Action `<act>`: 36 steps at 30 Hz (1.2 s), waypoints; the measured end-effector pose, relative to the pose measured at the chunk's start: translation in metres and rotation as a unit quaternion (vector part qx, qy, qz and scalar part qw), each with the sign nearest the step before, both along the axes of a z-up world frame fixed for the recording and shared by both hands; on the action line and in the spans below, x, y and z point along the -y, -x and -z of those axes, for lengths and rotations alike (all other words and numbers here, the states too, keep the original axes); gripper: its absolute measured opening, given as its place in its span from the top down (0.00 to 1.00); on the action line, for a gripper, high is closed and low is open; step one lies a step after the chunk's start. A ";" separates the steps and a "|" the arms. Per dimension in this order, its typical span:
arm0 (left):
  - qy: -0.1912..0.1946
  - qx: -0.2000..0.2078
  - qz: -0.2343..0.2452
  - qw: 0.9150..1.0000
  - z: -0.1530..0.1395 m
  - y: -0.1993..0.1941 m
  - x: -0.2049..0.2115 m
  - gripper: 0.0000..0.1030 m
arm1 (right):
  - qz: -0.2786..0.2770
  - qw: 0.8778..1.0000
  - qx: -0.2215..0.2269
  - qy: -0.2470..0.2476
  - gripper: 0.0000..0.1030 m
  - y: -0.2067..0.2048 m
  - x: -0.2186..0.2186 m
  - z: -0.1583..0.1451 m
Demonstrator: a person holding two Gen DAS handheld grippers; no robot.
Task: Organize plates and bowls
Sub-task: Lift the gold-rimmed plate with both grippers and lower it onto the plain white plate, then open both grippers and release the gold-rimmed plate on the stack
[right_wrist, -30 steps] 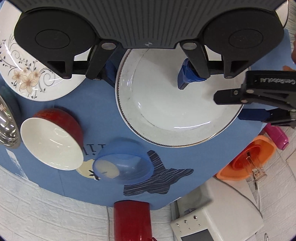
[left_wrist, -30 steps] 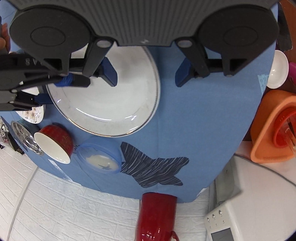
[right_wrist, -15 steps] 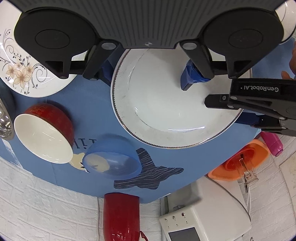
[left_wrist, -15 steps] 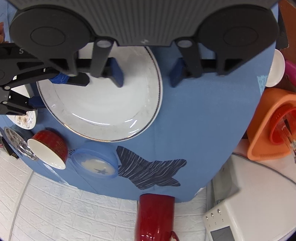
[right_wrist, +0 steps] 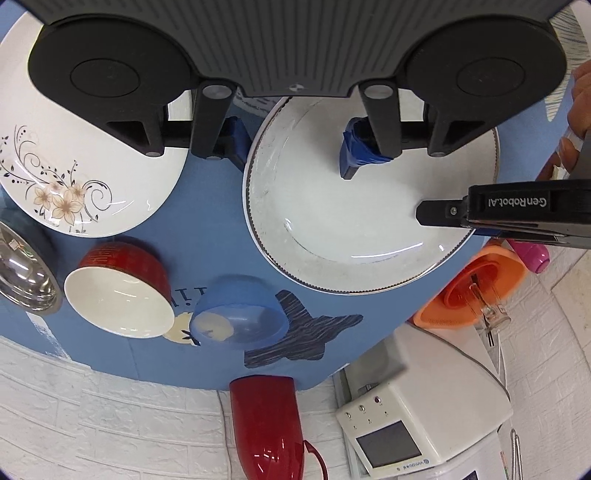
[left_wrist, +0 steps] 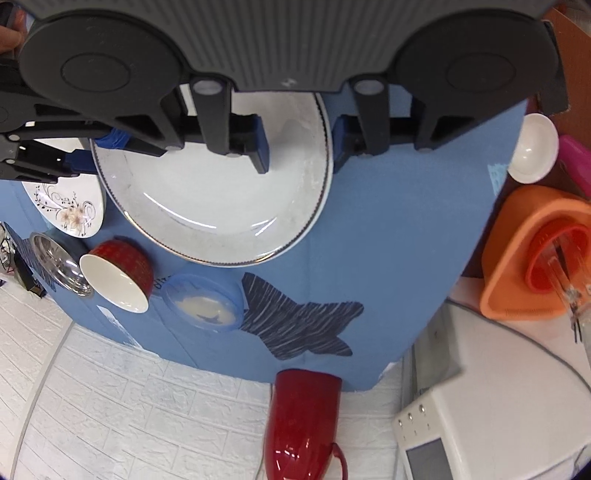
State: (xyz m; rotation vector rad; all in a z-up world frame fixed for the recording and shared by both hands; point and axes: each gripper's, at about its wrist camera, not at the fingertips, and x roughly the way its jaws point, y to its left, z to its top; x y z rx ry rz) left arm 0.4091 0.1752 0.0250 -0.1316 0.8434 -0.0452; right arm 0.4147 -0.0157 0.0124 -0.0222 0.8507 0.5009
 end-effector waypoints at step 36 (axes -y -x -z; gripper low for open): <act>0.004 0.026 0.032 0.999 0.026 0.180 0.017 0.61 | -0.022 0.993 0.102 0.058 0.59 0.171 0.002 0.009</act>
